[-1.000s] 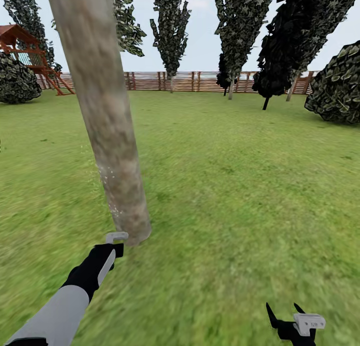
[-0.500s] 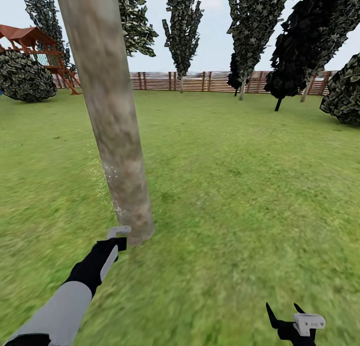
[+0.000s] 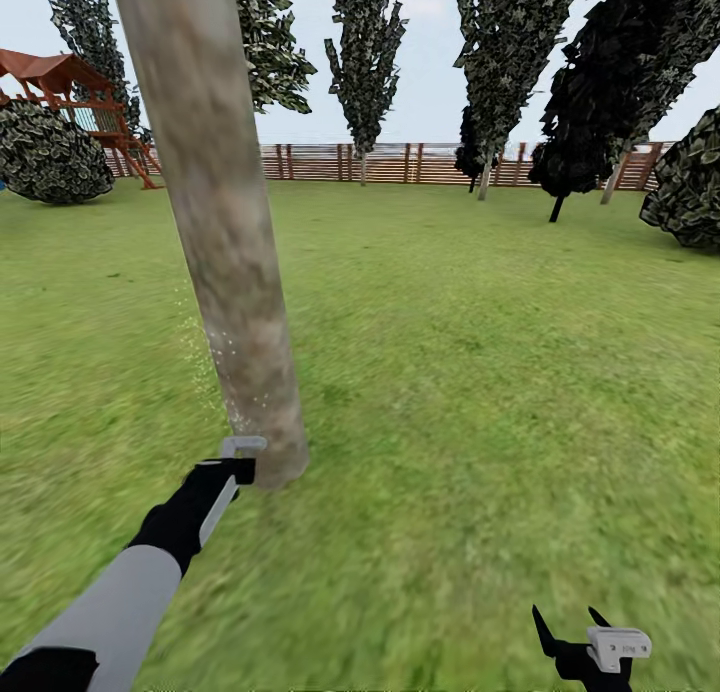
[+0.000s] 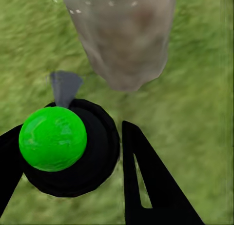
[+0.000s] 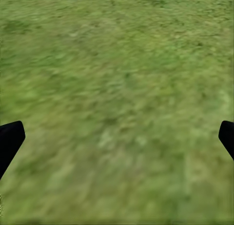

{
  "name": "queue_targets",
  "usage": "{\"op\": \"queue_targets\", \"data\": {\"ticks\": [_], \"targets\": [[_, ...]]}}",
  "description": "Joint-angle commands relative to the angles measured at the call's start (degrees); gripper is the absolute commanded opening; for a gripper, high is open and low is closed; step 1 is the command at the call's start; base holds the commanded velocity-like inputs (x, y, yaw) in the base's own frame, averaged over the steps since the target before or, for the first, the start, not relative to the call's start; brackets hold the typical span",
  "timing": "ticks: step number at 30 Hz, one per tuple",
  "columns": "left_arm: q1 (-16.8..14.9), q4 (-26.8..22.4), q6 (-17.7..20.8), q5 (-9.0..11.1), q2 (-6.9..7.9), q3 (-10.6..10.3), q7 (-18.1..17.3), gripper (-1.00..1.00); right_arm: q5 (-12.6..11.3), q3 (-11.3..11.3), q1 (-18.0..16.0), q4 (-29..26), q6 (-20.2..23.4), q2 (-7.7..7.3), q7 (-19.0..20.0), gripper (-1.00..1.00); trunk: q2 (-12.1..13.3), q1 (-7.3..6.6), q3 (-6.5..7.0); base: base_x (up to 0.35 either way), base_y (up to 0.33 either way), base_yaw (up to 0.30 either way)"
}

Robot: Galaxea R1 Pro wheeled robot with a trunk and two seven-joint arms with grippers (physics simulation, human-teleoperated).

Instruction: In the garden, pick up the pesticide atomizer on the floor and spray pesticide onto both trees until each tree trunk is fully covered.

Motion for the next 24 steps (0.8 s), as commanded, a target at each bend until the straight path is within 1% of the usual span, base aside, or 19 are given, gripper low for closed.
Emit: {"op": "queue_targets", "data": {"ticks": [1,2,3,5,6,7,8,9,11,12,13,14,16,17,18,20,22,23,24], "targets": [[0.0,-0.6,0.4,0.2,-0.39,-0.4,0.4,-1.00,0.4,-0.5,-0.1,-0.1,-0.2,0.07,0.4,1.00,0.0,-0.02,-0.05,-0.157,0.000,0.000],[0.0,-1.2,0.4,0.0,-1.15,-0.4,0.5,-1.00,0.4,-0.5,-0.1,-0.1,-0.2,0.07,0.4,1.00,0.0,-0.02,-0.05,-0.245,0.000,0.000],[0.0,-2.3,0.4,-0.1,-2.33,-0.4,0.5,-1.00,0.4,-0.5,-0.1,-0.1,-0.3,0.07,0.4,1.00,0.0,-0.02,-0.05,-0.267,0.000,0.000],[0.0,-3.7,0.5,-0.1,-3.20,-0.4,0.5,-1.00,0.4,-0.5,-0.1,-0.1,-0.3,0.07,0.4,1.00,0.0,-0.02,-0.05,-0.102,0.000,0.000],[0.0,-5.0,1.2,-0.2,-3.27,-0.5,0.4,-1.00,0.4,-0.5,-0.1,-0.1,-0.3,0.07,0.4,1.00,0.0,-0.02,-0.05,-0.024,0.000,0.000],[-0.1,-5.9,1.7,-0.2,-2.84,-0.4,0.4,-1.00,0.4,-0.5,-0.1,-0.1,-0.3,0.07,0.4,1.00,0.0,-0.02,-0.05,-0.010,0.000,0.000],[-0.2,-7.2,2.0,-0.3,-1.58,-0.1,0.4,-1.00,0.4,-0.5,-0.1,-0.1,-0.3,0.07,0.4,1.00,0.0,-0.02,-0.05,-0.003,0.000,0.000],[-0.2,-7.7,2.1,0.0,0.70,0.0,0.3,-1.00,0.4,-0.5,-0.1,-0.1,-0.3,0.07,0.4,1.00,0.0,-0.02,-0.05,-0.001,0.000,0.000],[-0.2,-7.9,2.2,0.8,3.39,0.0,0.3,-1.00,0.4,-0.5,-0.1,-0.1,-0.3,0.07,0.4,1.00,0.0,-0.02,-0.05,0.000,0.000,0.000],[-0.1,-8.0,2.2,1.5,4.23,0.0,0.3,-1.00,0.4,-0.5,-0.1,-0.1,-0.3,0.07,0.4,1.00,0.0,-0.02,-0.05,0.000,0.000,0.000],[-0.1,-8.1,2.3,2.1,4.37,-0.1,0.3,-1.00,0.4,-0.5,-0.1,-0.1,-0.2,0.07,0.4,1.00,0.0,-0.02,-0.05,0.000,0.000,0.000],[-0.1,-8.6,2.4,2.3,4.13,-0.3,0.3,-1.00,0.4,-0.5,-0.1,-0.1,-0.2,0.07,0.4,1.00,0.0,-0.02,-0.05,0.000,0.000,0.000],[0.0,-9.9,3.4,2.4,2.61,-0.4,0.3,-1.00,0.4,-0.5,-0.1,-0.1,-0.2,0.07,0.4,1.00,0.0,-0.02,-0.05,-0.148,0.000,0.000],[0.0,-10.9,4.5,2.2,1.10,-0.4,0.3,-1.00,0.4,-0.5,-0.1,-0.1,-0.2,0.07,0.4,1.00,0.0,-0.02,-0.05,-0.275,0.000,0.000],[0.0,-14.5,7.2,1.9,-1.78,-0.6,0.4,-1.00,0.4,-0.5,-0.1,-0.1,-0.3,0.07,0.4,1.00,0.0,-0.02,-0.05,-0.037,0.000,0.000],[-0.1,-16.8,9.6,1.7,-1.63,-0.3,0.4,-1.00,0.4,-0.5,-0.1,-0.1,-0.3,0.07,0.4,1.00,0.0,-0.02,-0.05,-0.012,0.000,0.000],[0.0,-18.3,10.0,1.7,-0.94,-0.1,0.4,-1.00,0.4,-0.5,-0.1,-0.2,-0.3,0.07,0.4,1.00,0.0,-0.02,-0.05,-0.004,0.000,0.000],[-0.1,-19.1,10.3,2.0,0.84,0.4,0.4,-1.00,0.4,-0.5,-0.1,-0.1,-0.2,0.07,0.4,1.00,0.0,-0.02,-0.05,-0.001,0.000,0.000],[-0.1,-19.6,11.6,2.4,4.34,3.1,0.3,-1.00,0.4,-0.5,-0.1,-0.1,-0.2,0.07,0.4,1.00,0.0,-0.02,-0.05,0.000,0.000,0.000]]}}
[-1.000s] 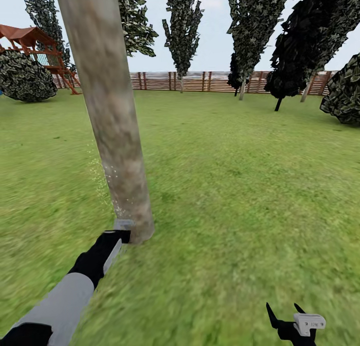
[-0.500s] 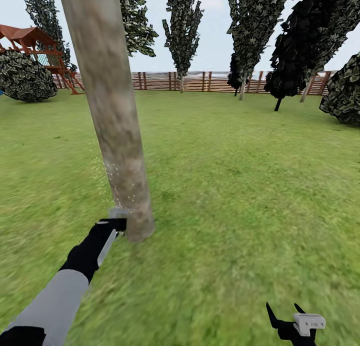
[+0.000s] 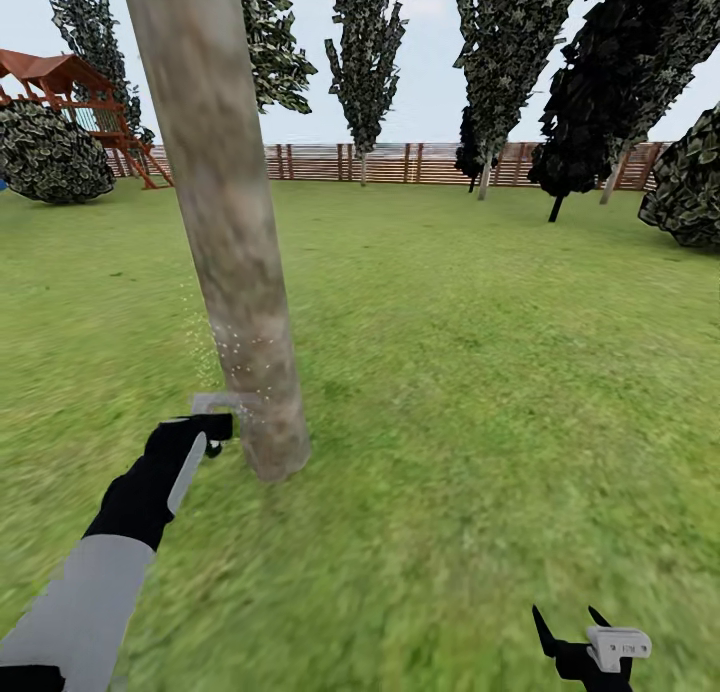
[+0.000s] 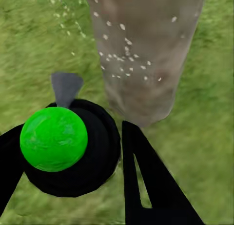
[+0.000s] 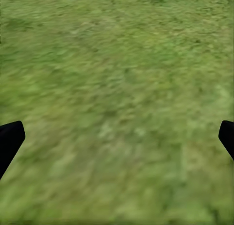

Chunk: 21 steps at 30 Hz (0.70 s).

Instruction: In the garden, pick up the pesticide atomizer on the floor and spray pesticide onto both trees until each tree trunk is fully covered.

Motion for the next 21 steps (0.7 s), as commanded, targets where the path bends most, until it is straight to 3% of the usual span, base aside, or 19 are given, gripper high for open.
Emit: {"op": "queue_targets", "data": {"ticks": [1,3,8,10,13,19,21], "targets": [[0.0,-0.2,0.4,0.3,0.85,0.3,0.3,-1.00,0.4,-0.5,-0.1,-0.1,-0.3,0.07,0.4,1.00,0.0,-0.01,-0.05,0.000,0.000,0.000],[0.0,-0.8,0.7,0.3,0.59,0.5,0.3,-1.00,0.4,-0.5,-0.1,-0.1,-0.3,0.07,0.4,1.00,0.0,-0.01,-0.05,0.000,0.000,0.000],[0.0,-6.2,5.1,0.3,-3.41,-0.1,0.3,-1.00,0.4,-0.5,-0.1,-0.1,-0.3,0.07,0.4,1.00,0.0,-0.01,-0.05,0.000,0.000,0.000],[0.0,-8.8,6.5,0.3,-4.04,-1.3,0.3,-1.00,0.4,-0.5,-0.1,-0.1,-0.3,0.07,0.4,1.00,0.0,-0.01,-0.05,0.000,0.000,0.000],[-0.1,-10.5,9.7,0.3,-3.64,-1.5,0.3,-1.00,0.4,-0.5,-0.1,-0.1,-0.3,0.07,0.4,1.00,0.0,-0.01,-0.05,0.000,0.000,0.000],[0.0,-13.6,11.2,0.4,0.10,2.2,0.2,-1.00,0.4,-0.5,-0.1,-0.1,-0.2,0.07,0.5,1.00,0.0,-0.01,-0.05,0.000,0.000,0.000],[0.2,-14.4,11.3,0.3,-0.16,2.0,0.2,-1.00,0.4,-0.5,-0.1,-0.1,-0.2,0.07,0.5,1.00,0.0,-0.01,-0.05,-0.007,0.000,0.000]]}}
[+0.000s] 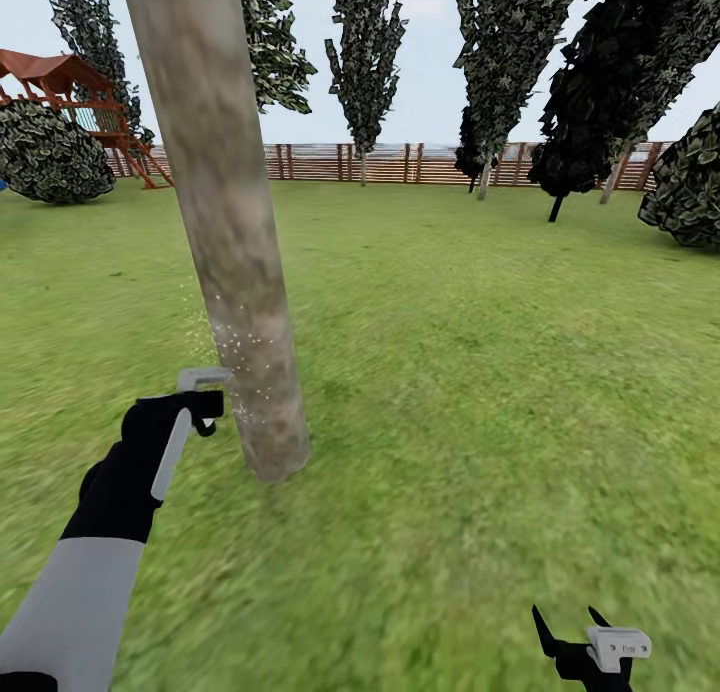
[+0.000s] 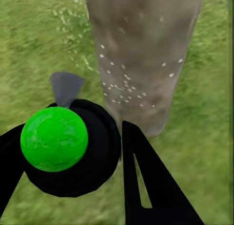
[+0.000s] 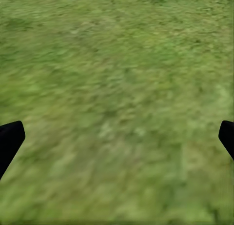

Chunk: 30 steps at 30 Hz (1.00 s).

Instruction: In the garden, pick up the pesticide atomizer on the floor and spray pesticide onto both trees until each tree trunk is fully covered.

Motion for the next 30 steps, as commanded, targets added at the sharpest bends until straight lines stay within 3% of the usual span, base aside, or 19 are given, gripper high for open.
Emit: {"op": "queue_targets", "data": {"ticks": [1,3,6,9,12,16,18,20,22,23,24,27,30], "targets": [[0.0,-0.7,0.2,0.5,-0.14,-1.0,0.5,-1.00,0.4,-0.5,-0.1,-0.1,-0.2,0.07,0.5,1.00,0.0,-0.01,-0.05,-0.182,0.000,0.000],[0.0,-2.1,0.5,0.6,-0.74,-5.0,0.7,-1.00,0.4,-0.5,-0.1,-0.1,-0.2,0.07,0.5,1.00,0.0,-0.01,-0.05,-0.294,0.000,0.000],[-0.1,-4.0,0.9,0.5,-2.50,-5.9,0.7,-1.00,0.4,-0.5,-0.1,-0.1,-0.3,0.07,0.4,1.00,0.0,-0.01,-0.05,-0.233,0.000,0.000],[-0.5,-6.9,4.5,0.5,-2.95,-6.0,0.7,-1.00,0.4,-0.5,-0.1,-0.1,-0.2,0.07,0.4,1.00,0.0,-0.01,-0.05,-0.044,0.000,0.000],[-1.3,-8.4,6.3,0.4,-2.48,-5.7,0.7,-1.00,0.4,-0.5,-0.1,-0.1,-0.2,0.07,0.4,1.00,0.0,-0.01,-0.05,-0.007,0.000,0.000],[-1.9,-8.8,7.0,0.5,-0.97,-0.2,0.5,-1.00,0.4,-0.5,-0.1,-0.1,-0.3,0.07,0.4,1.00,0.0,-0.01,-0.05,0.000,0.000,0.000],[-3.0,-8.8,7.2,0.5,-0.23,0.9,0.5,-1.00,0.4,-0.5,-0.1,-0.1,-0.3,0.07,0.4,1.00,0.0,-0.01,-0.05,0.000,0.000,0.000],[-4.3,-8.8,7.6,0.5,-0.23,0.9,0.5,-1.00,0.4,-0.5,-0.1,-0.1,-0.3,0.07,0.4,1.00,0.0,-0.01,-0.05,0.000,0.000,0.000],[-5.4,-8.9,7.9,0.4,-1.53,0.0,0.5,-1.00,0.4,-0.5,-0.1,-0.1,-0.2,0.07,0.4,1.00,0.0,-0.01,-0.05,0.000,0.000,0.000],[-5.6,-9.0,8.0,0.2,-4.39,-2.3,0.5,-1.00,0.4,-0.5,-0.1,0.0,-0.3,0.07,0.4,1.00,0.0,-0.01,-0.05,0.000,0.000,0.000],[-5.7,-9.2,8.0,0.0,-6.01,-3.6,0.6,-1.00,0.4,-0.5,-0.1,0.0,-0.3,0.07,0.4,1.00,0.0,-0.01,-0.05,0.000,0.000,0.000],[-6.1,-9.7,8.0,-0.2,-5.73,-4.0,0.6,-1.00,0.4,-0.5,-0.1,0.0,-0.2,0.07,0.4,1.00,0.0,-0.01,-0.05,0.000,0.000,0.000],[-6.3,-10.2,8.1,0.1,-3.82,-3.8,0.6,-1.00,0.4,-0.5,-0.1,0.0,-0.2,0.07,0.4,1.00,0.0,-0.01,-0.05,0.000,0.000,0.000]]}}
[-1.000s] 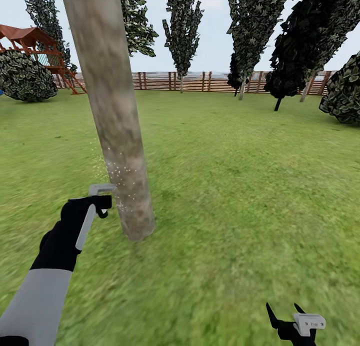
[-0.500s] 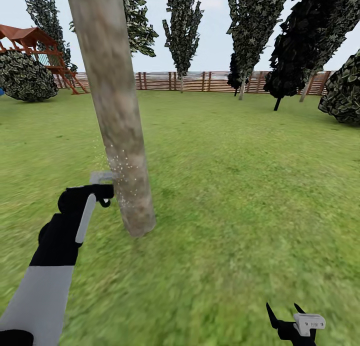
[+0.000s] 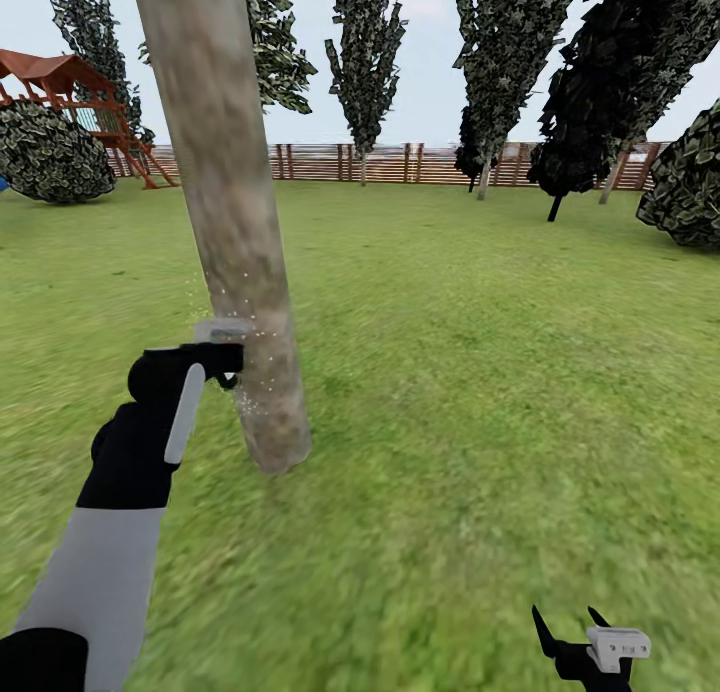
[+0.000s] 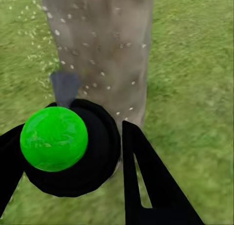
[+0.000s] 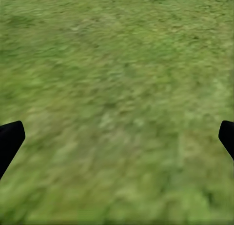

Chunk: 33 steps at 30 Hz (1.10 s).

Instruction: In the garden, pick up the pesticide atomizer on the floor and spray pesticide onto both trees until each tree trunk is fully covered.

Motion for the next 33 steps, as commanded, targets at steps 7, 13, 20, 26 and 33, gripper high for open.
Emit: {"op": "queue_targets", "data": {"ticks": [7,13,20,26,33], "targets": [[7.6,-1.5,-0.8,0.8,0.97,-0.8,0.9,-1.00,0.3,-0.5,-0.1,-0.1,-0.3,0.07,0.4,1.00,0.0,-0.01,-0.05,0.000,0.000,0.000],[13.0,13.0,-14.8,0.8,0.69,-0.3,2.2,-1.00,0.3,-0.6,-0.1,-0.3,-0.2,-0.01,0.5,1.00,0.0,-0.01,-0.05,0.000,0.000,0.000],[13.8,29.8,-31.5,1.0,0.41,-0.3,2.3,-1.00,0.3,-0.5,-0.1,-0.2,-0.3,-0.02,0.5,1.00,0.0,-0.01,-0.05,0.000,0.000,0.000],[16.7,32.7,-42.2,0.9,0.45,-0.1,3.2,-1.00,0.4,-0.5,-0.1,-0.1,-0.2,0.05,0.4,1.00,0.0,-0.01,-0.05,0.114,-0.074,0.000],[16.9,34.0,-43.9,0.6,-0.74,-0.3,5.4,-1.00,0.4,-0.5,-0.1,0.5,-0.3,0.07,0.4,1.00,0.0,-0.01,-0.05,0.126,-0.227,0.000]]}}
